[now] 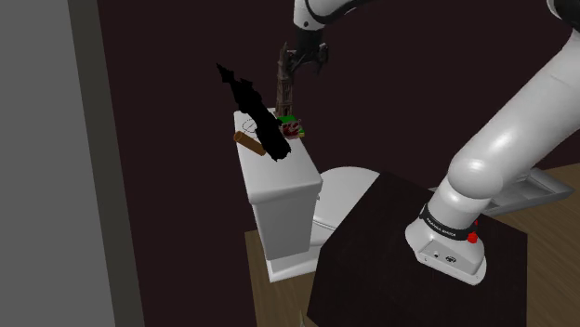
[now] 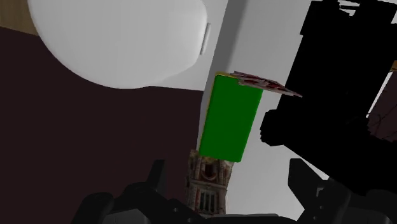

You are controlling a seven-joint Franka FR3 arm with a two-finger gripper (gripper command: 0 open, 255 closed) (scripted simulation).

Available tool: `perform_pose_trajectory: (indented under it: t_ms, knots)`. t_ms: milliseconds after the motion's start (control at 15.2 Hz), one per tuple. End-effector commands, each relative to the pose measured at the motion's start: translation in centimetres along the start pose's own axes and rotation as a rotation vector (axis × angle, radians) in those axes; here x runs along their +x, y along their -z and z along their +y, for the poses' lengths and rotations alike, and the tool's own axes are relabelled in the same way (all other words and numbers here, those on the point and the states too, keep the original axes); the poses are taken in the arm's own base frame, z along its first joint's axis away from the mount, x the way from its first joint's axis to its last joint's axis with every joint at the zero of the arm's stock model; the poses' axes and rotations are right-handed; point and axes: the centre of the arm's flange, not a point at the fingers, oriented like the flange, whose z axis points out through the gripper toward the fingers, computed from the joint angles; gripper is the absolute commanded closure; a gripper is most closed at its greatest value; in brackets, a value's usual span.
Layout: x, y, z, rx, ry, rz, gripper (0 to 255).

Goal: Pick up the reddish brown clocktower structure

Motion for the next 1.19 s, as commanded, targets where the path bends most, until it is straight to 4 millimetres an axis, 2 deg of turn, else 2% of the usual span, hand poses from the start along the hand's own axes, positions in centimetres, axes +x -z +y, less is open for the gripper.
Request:
perform_pose_trajectory:
  t_ms: [0,660,1122]
  knots:
    - [2.3,-0.6,-0.5,-0.026,-0.059,0.031,0]
    - [13.2,-1.2,-0.6,-0.154,-0.330,0.166,0]
    - [12.5,-4.8,-0.9,-0.154,-0.330,0.166,0]
